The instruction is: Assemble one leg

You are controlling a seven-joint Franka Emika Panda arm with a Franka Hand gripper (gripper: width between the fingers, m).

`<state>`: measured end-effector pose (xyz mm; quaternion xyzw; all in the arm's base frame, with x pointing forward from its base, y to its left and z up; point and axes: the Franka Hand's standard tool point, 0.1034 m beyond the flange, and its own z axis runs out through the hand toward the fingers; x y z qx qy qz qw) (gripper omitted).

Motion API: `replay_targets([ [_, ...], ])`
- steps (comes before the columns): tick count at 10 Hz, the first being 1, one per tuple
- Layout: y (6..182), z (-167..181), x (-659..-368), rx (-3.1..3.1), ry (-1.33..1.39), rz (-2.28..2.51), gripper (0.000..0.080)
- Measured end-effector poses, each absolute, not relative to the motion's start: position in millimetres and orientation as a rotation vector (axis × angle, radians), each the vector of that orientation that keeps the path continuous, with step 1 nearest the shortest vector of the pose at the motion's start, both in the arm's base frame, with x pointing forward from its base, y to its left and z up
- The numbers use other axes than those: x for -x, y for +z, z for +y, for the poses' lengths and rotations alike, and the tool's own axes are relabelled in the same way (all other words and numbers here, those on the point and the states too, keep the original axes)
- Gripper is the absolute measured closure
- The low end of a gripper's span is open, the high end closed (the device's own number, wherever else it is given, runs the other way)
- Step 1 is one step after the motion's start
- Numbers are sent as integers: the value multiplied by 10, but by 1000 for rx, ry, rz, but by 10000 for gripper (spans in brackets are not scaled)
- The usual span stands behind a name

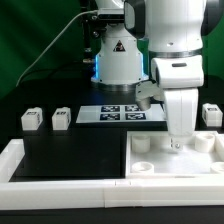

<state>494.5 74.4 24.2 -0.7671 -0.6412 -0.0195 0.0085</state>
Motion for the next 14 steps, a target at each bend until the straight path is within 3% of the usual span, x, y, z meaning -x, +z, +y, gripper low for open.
replay_targets([
  [3,430,987,-4802,2701,-69,-1570,151],
  [6,438,1393,-4706,2915,-92,-1087,151],
  [9,417,1445,-4676,3014,-85,-633,151],
  [11,407,1485,-4616,3023,3,-610,151],
  [13,400,1789,-4406,3053,73,-492,151],
  [14,415,1847,-4250,3078,266,-468,151],
])
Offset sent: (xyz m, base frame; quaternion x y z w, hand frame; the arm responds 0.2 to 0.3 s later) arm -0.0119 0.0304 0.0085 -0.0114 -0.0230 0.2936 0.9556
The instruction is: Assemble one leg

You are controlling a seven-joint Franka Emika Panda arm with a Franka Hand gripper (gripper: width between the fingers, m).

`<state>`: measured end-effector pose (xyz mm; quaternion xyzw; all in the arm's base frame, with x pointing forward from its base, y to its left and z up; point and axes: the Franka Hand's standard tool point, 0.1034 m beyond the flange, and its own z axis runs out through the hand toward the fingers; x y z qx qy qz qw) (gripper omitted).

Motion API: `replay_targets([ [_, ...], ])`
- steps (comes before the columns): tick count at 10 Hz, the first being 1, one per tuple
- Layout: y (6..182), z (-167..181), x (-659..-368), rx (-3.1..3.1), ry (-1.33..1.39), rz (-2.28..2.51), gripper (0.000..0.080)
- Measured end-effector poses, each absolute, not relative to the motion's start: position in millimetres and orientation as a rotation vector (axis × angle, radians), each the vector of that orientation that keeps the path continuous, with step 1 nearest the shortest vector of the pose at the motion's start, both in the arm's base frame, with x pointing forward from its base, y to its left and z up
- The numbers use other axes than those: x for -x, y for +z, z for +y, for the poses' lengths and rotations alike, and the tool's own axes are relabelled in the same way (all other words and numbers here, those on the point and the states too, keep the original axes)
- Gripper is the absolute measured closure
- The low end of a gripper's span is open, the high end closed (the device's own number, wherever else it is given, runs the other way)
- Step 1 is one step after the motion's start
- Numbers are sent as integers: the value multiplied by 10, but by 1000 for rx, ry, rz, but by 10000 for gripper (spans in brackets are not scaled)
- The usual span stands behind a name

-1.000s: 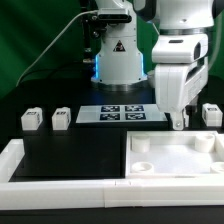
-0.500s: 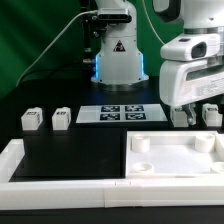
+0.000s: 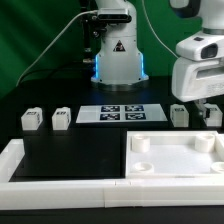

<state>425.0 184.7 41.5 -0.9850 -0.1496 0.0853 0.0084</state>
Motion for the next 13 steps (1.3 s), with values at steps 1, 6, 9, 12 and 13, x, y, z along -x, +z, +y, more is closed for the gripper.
replay_targets([
  [1,478,1897,-4230,3087,454,-449,151],
  [6,447,1848,-4235,3005,1096,-383,151],
  [9,344,1875,-4085,2989,1202,-175,151],
  [12,177,1826,-3956,2967,1286,-127,151],
  [13,144,1810,-3931,2963,1300,-117,151],
])
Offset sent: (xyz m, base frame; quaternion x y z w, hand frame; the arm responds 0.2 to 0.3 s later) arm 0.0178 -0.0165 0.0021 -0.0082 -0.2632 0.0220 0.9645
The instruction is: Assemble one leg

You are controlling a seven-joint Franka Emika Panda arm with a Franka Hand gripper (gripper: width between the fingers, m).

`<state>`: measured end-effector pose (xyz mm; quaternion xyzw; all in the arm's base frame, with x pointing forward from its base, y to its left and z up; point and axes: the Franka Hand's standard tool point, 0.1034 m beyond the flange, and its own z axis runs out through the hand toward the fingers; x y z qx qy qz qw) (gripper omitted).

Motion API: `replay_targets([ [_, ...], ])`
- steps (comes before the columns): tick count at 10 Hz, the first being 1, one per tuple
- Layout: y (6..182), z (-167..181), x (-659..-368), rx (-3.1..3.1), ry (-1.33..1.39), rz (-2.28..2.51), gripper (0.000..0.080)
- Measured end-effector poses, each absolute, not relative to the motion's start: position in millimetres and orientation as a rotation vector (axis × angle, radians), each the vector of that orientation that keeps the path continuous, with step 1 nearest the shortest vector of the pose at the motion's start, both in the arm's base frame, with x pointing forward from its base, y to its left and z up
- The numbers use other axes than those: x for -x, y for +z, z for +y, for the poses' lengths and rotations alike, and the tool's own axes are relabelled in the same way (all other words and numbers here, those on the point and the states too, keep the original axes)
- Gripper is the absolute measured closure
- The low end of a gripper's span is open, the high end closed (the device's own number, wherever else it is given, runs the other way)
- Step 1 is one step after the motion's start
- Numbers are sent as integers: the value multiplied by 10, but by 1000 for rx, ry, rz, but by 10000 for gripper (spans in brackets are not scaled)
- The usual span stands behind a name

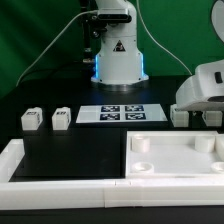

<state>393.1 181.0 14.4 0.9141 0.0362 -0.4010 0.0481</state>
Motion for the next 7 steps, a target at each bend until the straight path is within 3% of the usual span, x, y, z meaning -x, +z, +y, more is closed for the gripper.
replay_targets([
  [3,58,1827,-3842,-2739,-1280,51,151],
  [7,149,1832,-3891,-2732,-1310,28,151],
])
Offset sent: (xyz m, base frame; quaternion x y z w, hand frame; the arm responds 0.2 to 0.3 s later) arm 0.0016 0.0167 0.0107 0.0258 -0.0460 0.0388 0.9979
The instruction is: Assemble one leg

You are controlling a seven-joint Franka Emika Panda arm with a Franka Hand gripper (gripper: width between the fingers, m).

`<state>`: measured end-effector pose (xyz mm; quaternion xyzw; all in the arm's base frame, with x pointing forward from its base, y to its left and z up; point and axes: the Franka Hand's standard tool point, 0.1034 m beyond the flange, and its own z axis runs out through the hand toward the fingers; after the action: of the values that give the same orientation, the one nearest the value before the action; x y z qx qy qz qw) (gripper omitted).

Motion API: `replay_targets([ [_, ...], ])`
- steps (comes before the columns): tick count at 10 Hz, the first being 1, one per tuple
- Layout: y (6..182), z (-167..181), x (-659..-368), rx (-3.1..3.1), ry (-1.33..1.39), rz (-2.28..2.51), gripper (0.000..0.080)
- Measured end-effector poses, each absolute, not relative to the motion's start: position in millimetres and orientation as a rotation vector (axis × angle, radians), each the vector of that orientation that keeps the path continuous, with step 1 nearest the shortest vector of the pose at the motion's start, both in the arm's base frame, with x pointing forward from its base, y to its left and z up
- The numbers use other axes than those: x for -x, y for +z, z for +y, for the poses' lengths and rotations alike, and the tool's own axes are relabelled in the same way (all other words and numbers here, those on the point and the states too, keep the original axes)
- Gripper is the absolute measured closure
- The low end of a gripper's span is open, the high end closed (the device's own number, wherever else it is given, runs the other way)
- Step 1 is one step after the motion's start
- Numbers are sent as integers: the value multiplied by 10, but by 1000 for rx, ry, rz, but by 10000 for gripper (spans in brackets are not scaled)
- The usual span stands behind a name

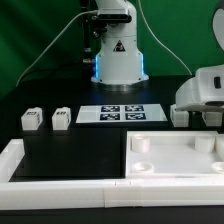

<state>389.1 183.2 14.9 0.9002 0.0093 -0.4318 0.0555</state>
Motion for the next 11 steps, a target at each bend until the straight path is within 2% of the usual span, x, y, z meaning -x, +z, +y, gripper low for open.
replay_targets([
  [1,146,1833,-3887,-2732,-1311,29,151],
  [2,146,1832,-3888,-2732,-1311,29,212],
  [3,146,1832,-3888,-2732,-1311,29,212],
  [5,148,1832,-3888,-2731,-1312,29,504],
  [11,149,1832,-3889,-2731,-1312,29,504],
])
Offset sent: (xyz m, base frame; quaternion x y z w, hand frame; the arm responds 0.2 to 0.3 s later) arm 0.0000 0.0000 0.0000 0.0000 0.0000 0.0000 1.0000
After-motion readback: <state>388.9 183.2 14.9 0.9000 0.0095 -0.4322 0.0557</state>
